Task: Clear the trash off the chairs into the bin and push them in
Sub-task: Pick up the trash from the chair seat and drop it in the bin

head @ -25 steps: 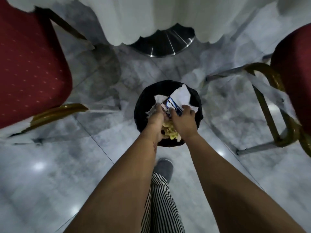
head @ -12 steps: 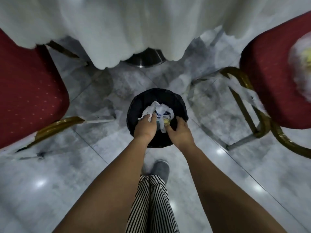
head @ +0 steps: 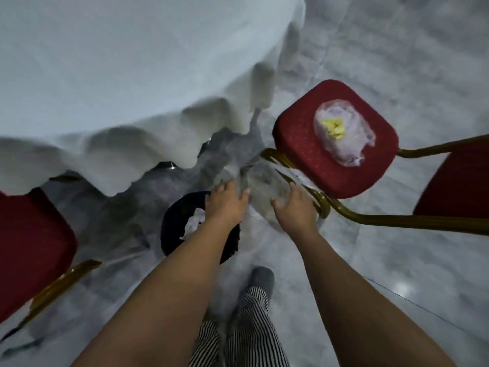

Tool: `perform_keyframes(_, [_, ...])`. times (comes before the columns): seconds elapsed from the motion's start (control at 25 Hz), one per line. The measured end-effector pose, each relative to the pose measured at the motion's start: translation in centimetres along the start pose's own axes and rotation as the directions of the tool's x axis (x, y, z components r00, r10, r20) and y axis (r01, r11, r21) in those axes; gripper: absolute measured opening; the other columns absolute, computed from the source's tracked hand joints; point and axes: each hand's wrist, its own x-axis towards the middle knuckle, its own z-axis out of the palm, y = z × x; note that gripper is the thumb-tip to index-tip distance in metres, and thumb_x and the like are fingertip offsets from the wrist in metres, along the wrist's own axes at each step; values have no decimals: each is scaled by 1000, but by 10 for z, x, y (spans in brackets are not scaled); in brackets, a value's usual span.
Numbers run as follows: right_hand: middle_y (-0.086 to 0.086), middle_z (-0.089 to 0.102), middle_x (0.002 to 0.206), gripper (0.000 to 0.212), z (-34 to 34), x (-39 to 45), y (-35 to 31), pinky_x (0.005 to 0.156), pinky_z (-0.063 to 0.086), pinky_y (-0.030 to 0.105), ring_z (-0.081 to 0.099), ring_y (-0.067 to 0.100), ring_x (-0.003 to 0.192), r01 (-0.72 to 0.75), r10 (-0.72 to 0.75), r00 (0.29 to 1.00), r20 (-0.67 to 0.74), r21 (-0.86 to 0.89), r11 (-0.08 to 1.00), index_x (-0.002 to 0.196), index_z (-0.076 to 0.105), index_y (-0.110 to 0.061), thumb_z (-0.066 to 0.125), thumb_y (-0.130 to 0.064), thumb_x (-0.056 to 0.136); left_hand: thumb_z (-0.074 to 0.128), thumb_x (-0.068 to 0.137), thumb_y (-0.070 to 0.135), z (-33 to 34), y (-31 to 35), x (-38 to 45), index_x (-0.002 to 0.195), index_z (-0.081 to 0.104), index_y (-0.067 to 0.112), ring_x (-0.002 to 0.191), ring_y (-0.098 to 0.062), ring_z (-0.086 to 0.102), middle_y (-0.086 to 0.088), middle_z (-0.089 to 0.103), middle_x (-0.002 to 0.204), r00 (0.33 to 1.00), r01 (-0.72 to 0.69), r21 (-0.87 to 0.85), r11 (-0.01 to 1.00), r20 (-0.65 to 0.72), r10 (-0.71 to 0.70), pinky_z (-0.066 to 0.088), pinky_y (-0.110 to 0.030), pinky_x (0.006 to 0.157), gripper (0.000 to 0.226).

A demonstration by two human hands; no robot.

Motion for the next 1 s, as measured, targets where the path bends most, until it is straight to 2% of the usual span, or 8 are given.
perform_keyframes(0.2, [10, 23, 163, 77, -57, 41, 44, 120, 21, 46, 22, 29, 149, -82, 80, 985, -156, -6, 997, 154, 24, -12, 54, -49, 93, 38, 99, 52, 14, 91, 29, 156, 15, 19, 152, -27, 10, -8, 6, 166, 989, -143, 98, 985, 36, 140, 13, -46, 122, 70])
perform_keyframes(0.32, [10, 26, 161, 80, -86, 85, 73, 119, 23, 47, 23, 29, 148, -113, 106, 965, -239, -16, 993, 154, 24, -13, 56, -51, 91, 41, 98, 51, 33, 144, 60, 157, 14, 20, 152, -27, 10, -8, 4, 166, 991, -134, 83, 988, 37, 131, 13, -45, 122, 72])
perform_keyframes(0.4, [10, 23, 162, 81, -101, 116, 92, 120, 21, 47, 21, 29, 149, -134, 124, 962, -244, -26, 991, 154, 22, -15, 56, -51, 91, 44, 97, 53, 48, 176, 82, 157, 13, 20, 152, -29, 11, -9, 3, 166, 994, -99, 47, 994, 57, 97, 15, -45, 122, 75])
perform_keyframes(0.64, [9, 25, 162, 84, -131, 231, 132, 116, 26, 53, 24, 31, 148, -114, 93, 971, -218, -83, 990, 154, 23, -17, 54, -59, 88, 46, 93, 59, 97, 251, 160, 157, 8, 18, 151, -31, 13, -12, 3, 166, 995, 28, -94, 995, 96, -19, 18, -43, 122, 85])
perform_keyframes(0.76, [4, 13, 166, 86, -139, 275, 138, 117, 19, 58, 14, 29, 151, -118, 103, 982, -161, -82, 990, 156, 18, -23, 52, -63, 88, 44, 92, 62, 111, 272, 191, 157, 8, 19, 150, -32, 15, -12, 8, 165, 994, 88, -171, 981, 75, -77, 19, -43, 119, 86])
perform_keyframes(0.88, [2, 3, 167, 90, -139, 310, 147, 114, 15, 65, 8, 32, 152, -125, 122, 991, -60, -54, 991, 157, 10, -32, 54, -66, 86, 43, 89, 68, 125, 288, 219, 154, 19, 22, 141, -35, 28, -16, 28, 154, 991, 133, -173, 976, 12, -133, 27, -44, 113, 84])
perform_keyframes(1.0, [8, 12, 165, 93, -129, 329, 159, 111, 23, 65, 20, 37, 148, -108, 108, 993, 39, 4, 994, 156, 7, -35, 52, -72, 83, 49, 88, 65, 137, 302, 235, 149, 31, 26, 131, -38, 40, -17, 37, 142, 985, 168, -214, 962, -11, -174, 35, -44, 106, 75])
